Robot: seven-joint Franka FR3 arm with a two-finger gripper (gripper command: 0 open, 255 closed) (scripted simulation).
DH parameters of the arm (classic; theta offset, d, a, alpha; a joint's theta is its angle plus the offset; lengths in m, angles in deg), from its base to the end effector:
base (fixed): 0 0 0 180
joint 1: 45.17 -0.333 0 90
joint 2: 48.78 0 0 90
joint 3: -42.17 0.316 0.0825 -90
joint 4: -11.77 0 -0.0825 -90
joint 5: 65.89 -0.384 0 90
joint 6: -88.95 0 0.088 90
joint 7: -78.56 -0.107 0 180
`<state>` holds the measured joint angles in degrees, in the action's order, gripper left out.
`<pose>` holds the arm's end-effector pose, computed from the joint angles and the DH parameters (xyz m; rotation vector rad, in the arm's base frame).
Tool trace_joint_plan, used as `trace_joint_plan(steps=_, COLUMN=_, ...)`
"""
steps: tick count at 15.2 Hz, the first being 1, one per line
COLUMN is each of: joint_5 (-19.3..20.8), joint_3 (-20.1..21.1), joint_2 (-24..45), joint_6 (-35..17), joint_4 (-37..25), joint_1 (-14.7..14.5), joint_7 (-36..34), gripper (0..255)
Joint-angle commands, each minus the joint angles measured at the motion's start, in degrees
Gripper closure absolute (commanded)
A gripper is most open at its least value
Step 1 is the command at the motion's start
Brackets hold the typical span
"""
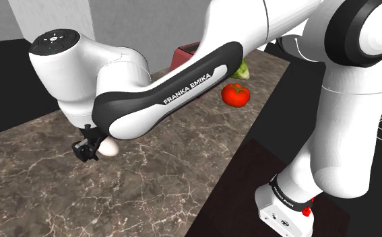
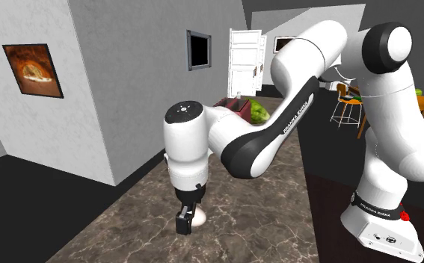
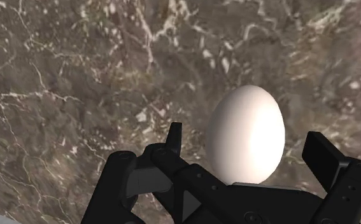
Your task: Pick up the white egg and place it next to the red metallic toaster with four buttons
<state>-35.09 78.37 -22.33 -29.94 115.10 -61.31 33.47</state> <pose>0.4326 0.4661 0.3246 2.9081 0.5454 0.1397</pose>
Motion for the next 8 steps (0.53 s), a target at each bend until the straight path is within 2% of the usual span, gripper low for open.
trace_joint_plan(steps=1, joint_5=0.3, joint_3=-0.1, joint_2=0.3, joint_6=-0.4, joint_4=0.2, joint_1=0.0, joint_7=-0.2, gripper=0)
trace_joint_plan(steps=7, joint_5=0.3, joint_3=-0.1, joint_2=0.3, joint_6=-0.4, joint_4=0.2, joint_1=-0.1, joint_7=-0.2, gripper=0)
trace_joint_plan(steps=8, joint_5=0.3, joint_3=-0.1, joint_2=0.3, joint_6=-0.4, joint_4=0.2, joint_1=-0.1, joint_7=-0.2, gripper=255)
